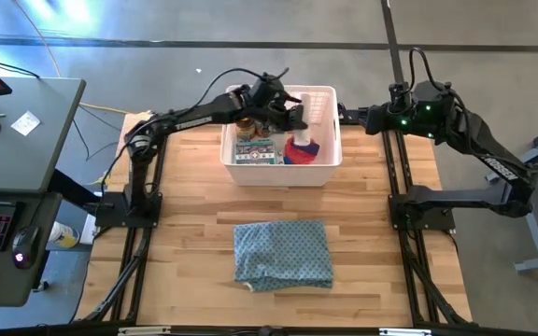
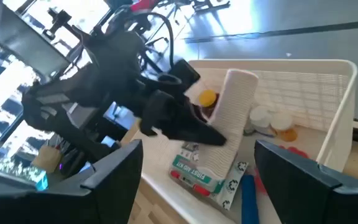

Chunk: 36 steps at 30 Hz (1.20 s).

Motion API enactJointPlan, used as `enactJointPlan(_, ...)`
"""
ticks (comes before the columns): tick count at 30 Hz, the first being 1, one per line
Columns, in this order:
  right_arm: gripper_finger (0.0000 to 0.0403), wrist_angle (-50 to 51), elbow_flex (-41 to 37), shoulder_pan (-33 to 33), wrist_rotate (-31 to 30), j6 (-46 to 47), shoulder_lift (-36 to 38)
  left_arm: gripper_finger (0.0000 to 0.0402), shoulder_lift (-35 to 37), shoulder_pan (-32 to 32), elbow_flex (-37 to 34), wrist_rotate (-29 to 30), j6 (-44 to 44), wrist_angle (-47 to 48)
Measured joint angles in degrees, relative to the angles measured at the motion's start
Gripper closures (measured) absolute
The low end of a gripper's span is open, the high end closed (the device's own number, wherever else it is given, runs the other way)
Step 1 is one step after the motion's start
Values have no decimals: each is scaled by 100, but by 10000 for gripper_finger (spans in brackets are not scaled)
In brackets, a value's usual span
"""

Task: Pick & place medical supplies in basket/bin
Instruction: Put the white bandage into the white bin, then return to Home Position

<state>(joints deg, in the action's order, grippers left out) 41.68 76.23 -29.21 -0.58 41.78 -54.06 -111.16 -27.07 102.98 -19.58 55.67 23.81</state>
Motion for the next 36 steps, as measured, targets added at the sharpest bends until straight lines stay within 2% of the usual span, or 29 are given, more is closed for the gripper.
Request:
enactJointPlan(15, 105, 248, 0, 2, 35, 455, -349, 250, -887, 7, 2, 96, -86, -96)
enactJointPlan(22, 105, 320, 0, 2, 236, 402, -609, 245, -988, 7, 2, 104, 60, -103)
enactJointPlan(26, 105, 372, 0, 2, 308, 323, -741, 208, -988, 5, 2, 109, 50, -103)
enactJointPlan(36, 105, 400, 0, 2, 365, 243, -870, 65, -988, -36, 2, -152, 165, -524)
